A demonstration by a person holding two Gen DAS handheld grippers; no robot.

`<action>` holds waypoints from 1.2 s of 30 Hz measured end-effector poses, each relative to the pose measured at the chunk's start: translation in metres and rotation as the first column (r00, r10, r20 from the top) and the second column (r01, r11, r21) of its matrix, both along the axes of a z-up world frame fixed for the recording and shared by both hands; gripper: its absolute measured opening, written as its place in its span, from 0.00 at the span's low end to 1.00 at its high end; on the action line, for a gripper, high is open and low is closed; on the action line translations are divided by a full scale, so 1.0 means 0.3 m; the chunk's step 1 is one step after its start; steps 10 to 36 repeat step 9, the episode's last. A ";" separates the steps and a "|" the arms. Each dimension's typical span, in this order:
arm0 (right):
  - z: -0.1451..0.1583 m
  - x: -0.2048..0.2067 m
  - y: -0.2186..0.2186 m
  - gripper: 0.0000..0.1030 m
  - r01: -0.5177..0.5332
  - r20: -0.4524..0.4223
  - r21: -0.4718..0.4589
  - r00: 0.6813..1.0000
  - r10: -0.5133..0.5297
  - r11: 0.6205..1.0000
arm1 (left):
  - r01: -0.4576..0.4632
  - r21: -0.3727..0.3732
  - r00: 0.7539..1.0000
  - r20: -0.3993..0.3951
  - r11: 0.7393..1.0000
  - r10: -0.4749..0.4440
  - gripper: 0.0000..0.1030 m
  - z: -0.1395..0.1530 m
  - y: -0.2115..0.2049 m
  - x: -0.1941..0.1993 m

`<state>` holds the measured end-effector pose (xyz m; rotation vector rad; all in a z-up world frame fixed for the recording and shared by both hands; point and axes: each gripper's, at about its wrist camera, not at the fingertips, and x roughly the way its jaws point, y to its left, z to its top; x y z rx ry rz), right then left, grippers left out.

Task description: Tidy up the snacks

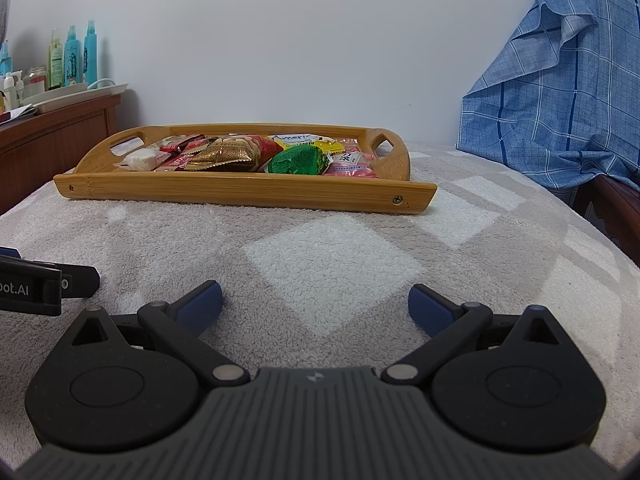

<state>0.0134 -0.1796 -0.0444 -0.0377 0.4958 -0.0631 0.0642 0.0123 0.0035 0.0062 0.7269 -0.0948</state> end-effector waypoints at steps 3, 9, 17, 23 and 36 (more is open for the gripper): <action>0.000 0.000 0.000 1.00 0.000 0.000 0.000 1.000 0.000 1.000 | 0.000 0.000 1.000 0.000 1.000 0.000 1.00 0.000 0.000 -0.001; 0.000 -0.001 0.000 1.00 0.000 0.000 0.000 1.000 0.000 1.000 | 0.001 0.001 1.000 0.004 1.000 -0.001 1.00 0.000 0.000 -0.002; 0.000 -0.001 0.000 1.00 0.000 0.000 0.000 1.000 0.000 1.000 | 0.001 0.001 1.000 0.004 1.000 -0.001 1.00 0.000 0.000 -0.002; 0.000 -0.001 0.000 1.00 0.000 0.000 0.000 1.000 0.000 1.000 | 0.001 0.001 1.000 0.004 1.000 -0.001 1.00 0.000 0.000 -0.002; 0.000 -0.001 0.000 1.00 0.000 0.000 0.000 1.000 0.000 1.000 | 0.001 0.001 1.000 0.004 1.000 -0.001 1.00 0.000 0.000 -0.002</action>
